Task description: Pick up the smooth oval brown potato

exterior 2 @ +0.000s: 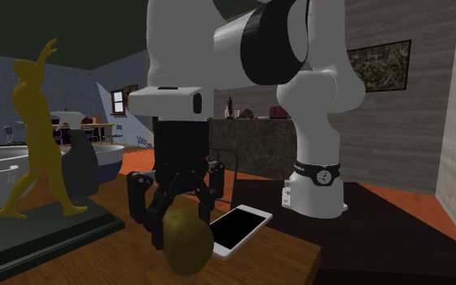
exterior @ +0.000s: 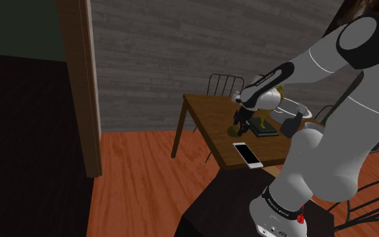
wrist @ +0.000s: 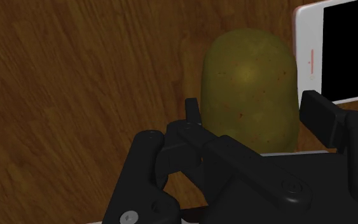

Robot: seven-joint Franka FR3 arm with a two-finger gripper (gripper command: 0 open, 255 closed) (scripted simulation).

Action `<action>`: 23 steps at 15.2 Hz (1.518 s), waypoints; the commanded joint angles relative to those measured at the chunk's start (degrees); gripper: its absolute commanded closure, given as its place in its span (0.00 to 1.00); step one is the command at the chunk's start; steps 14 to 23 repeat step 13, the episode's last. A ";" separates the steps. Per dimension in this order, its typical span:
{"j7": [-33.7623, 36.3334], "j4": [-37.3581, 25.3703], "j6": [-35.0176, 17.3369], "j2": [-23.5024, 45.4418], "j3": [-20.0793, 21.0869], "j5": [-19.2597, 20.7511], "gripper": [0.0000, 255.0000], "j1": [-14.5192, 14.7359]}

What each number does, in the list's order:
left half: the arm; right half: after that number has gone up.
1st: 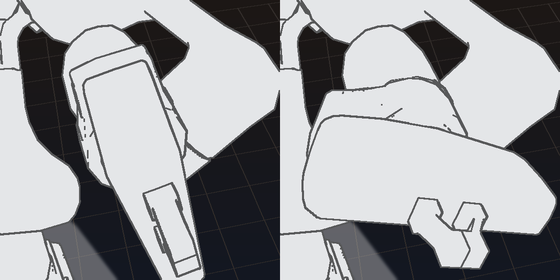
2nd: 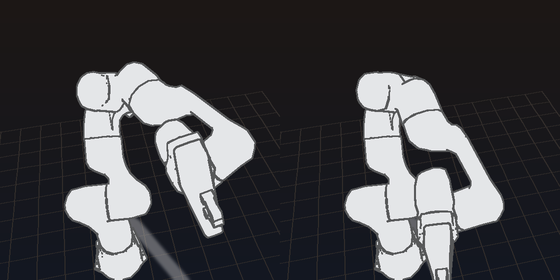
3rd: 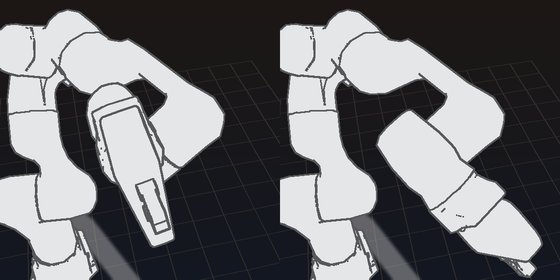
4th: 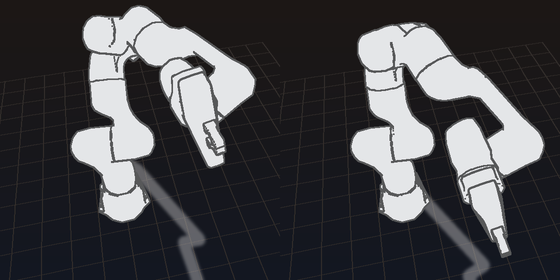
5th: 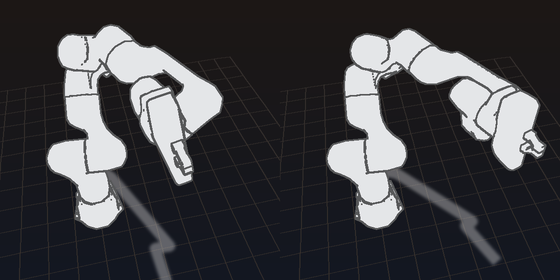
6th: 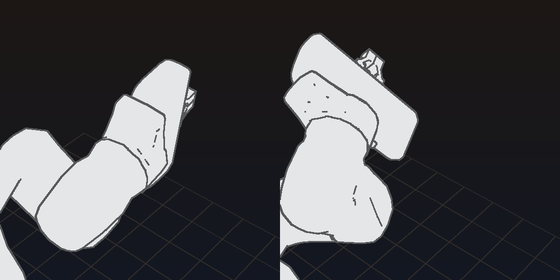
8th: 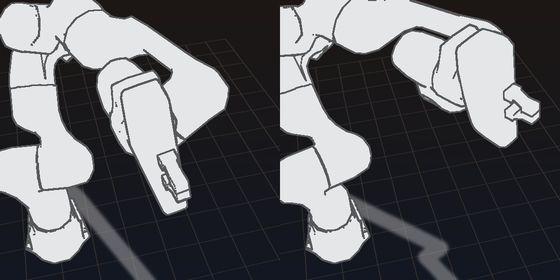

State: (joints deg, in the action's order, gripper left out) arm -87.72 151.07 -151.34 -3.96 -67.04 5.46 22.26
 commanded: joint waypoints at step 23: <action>12.43 -2.77 13.65 -14.73 10.24 16.92 1.00 -10.76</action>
